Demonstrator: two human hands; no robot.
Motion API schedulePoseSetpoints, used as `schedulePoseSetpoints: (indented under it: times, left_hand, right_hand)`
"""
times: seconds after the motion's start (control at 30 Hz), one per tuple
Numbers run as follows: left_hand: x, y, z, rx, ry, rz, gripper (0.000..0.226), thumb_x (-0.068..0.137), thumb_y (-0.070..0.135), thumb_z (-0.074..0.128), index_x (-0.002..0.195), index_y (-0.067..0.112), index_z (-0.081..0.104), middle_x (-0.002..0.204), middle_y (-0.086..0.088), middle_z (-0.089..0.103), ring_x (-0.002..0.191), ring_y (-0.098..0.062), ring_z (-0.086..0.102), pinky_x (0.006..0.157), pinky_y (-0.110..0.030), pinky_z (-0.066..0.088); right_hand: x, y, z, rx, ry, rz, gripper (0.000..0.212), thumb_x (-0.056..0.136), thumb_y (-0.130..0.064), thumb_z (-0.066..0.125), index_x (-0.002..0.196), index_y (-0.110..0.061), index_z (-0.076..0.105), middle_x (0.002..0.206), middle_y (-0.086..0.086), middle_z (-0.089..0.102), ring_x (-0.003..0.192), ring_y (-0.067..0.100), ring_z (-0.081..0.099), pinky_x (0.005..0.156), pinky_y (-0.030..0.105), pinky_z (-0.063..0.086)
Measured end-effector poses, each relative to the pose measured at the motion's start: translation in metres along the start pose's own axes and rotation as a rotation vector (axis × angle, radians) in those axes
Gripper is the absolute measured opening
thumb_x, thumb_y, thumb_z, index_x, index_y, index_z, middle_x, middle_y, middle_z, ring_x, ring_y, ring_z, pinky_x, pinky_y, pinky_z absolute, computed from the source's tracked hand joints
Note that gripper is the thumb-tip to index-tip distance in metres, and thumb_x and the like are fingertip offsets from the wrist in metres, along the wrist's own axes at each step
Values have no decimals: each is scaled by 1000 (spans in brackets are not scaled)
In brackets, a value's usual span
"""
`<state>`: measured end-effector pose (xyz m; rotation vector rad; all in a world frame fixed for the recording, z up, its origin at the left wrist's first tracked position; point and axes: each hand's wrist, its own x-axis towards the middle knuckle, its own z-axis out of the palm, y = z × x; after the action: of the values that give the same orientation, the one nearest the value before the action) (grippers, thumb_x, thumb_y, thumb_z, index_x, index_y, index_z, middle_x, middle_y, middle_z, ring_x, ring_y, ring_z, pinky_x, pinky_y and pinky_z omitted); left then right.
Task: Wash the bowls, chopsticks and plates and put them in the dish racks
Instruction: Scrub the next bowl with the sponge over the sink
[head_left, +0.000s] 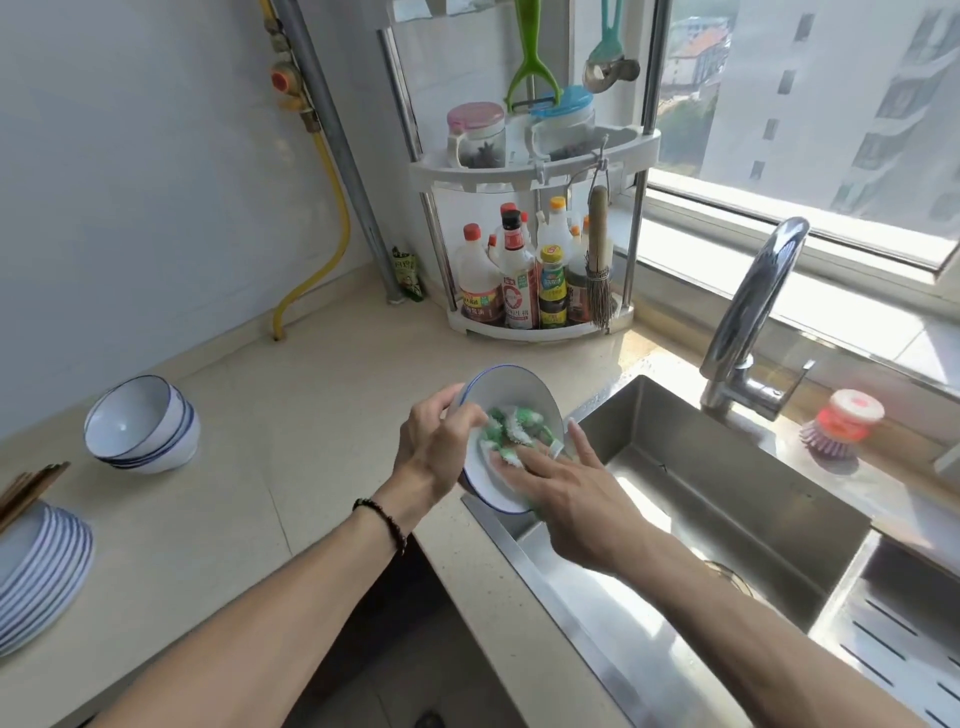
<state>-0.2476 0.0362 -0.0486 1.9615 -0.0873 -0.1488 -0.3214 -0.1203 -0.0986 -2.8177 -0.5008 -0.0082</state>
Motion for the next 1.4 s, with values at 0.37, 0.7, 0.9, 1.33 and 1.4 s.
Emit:
schedulePoseSetpoints:
  times: [0.37,0.7,0.9,1.33,1.4]
  left_hand:
    - [11,18,-32,58,-409,-395,54,63,41,61,105,7,66,88,-14,61,76,-29,59,51,-26,51]
    - [-34,-2,31,-488,271,-142,57,66,32,61,123,27,58,117,6,65,106,-14,64,88,-34,55]
    - [-6,-8,1,-191,154,-142,65,50,44,62,110,24,73,104,-3,74,104,-31,67,85,-46,57]
    - [6,11,3,-236,198,-112,42,52,35,58,87,17,71,74,6,65,79,-22,57,70,-33,45]
    - [5,13,2,-198,174,-104,36,54,32,58,83,17,71,73,6,64,78,-21,57,71,-31,45]
  right_hand:
    - [-3,17,12,-226,182,-180,67,81,-11,70,144,-24,51,132,0,64,131,30,56,125,50,5]
    - [23,-44,23,233,279,167,33,72,-6,55,95,-23,71,78,-1,64,80,25,63,118,35,30]
    - [7,-11,30,-17,218,-14,73,71,-3,69,138,-26,52,120,-5,62,102,24,66,120,60,16]
    - [23,-33,-15,171,26,108,77,81,-3,50,152,-27,33,146,-3,44,135,24,43,123,46,-13]
    - [22,-47,-10,374,-24,84,79,75,4,46,147,-27,37,141,-6,45,133,21,42,125,46,-4]
